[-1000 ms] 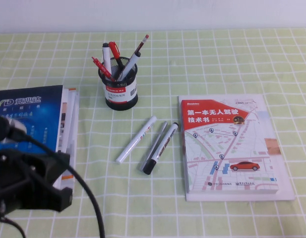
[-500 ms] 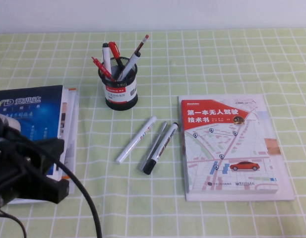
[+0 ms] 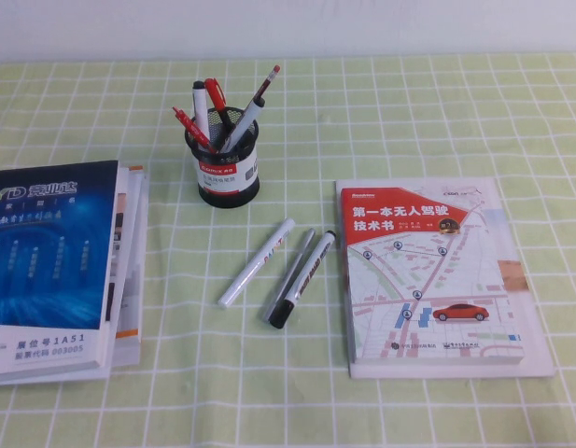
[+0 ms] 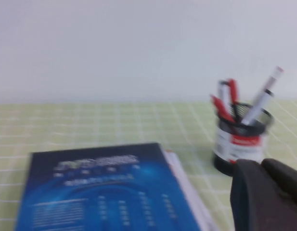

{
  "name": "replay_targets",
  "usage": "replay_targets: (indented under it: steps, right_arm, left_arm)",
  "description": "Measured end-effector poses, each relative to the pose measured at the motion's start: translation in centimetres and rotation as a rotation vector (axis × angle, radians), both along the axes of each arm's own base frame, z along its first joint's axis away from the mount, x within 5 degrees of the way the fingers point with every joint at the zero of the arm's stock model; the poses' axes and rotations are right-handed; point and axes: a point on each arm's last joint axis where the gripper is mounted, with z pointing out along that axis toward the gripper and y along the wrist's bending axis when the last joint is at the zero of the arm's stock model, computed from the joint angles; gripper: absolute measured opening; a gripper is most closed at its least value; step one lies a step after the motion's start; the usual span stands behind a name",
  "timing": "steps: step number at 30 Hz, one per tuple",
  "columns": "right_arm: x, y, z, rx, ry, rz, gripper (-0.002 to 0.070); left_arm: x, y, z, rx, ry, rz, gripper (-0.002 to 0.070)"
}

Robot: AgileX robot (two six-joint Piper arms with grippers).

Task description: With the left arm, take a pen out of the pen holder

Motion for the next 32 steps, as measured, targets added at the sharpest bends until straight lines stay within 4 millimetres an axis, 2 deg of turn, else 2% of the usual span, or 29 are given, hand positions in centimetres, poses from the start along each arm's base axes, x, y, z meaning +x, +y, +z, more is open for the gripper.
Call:
replay_targets:
  steps: [4, 8, 15, 25, 32]
  right_arm:
    - [0.0, 0.0, 0.0, 0.0, 0.0, 0.0, -0.0014]
    - [0.0, 0.0, 0.0, 0.0, -0.002, 0.0, -0.0014]
    - [0.0, 0.0, 0.0, 0.003, -0.002, 0.0, -0.0014]
    - [0.0, 0.0, 0.0, 0.003, -0.002, 0.0, -0.0014]
    - [0.0, 0.0, 0.0, 0.015, 0.0, 0.001, -0.0014]
  left_arm:
    - [-1.4, 0.8, -2.4, -0.038, -0.079, 0.103, -0.0003]
    - [-1.5, 1.0, -4.4, -0.046, -0.076, 0.142, -0.0003]
    - [-1.5, 1.0, -5.3, -0.034, -0.008, 0.134, -0.0003]
    - [-1.9, 0.8, -7.5, 0.043, 0.228, 0.109, -0.0003]
    - [-1.9, 0.9, -7.7, 0.068, 0.242, 0.111, -0.0003]
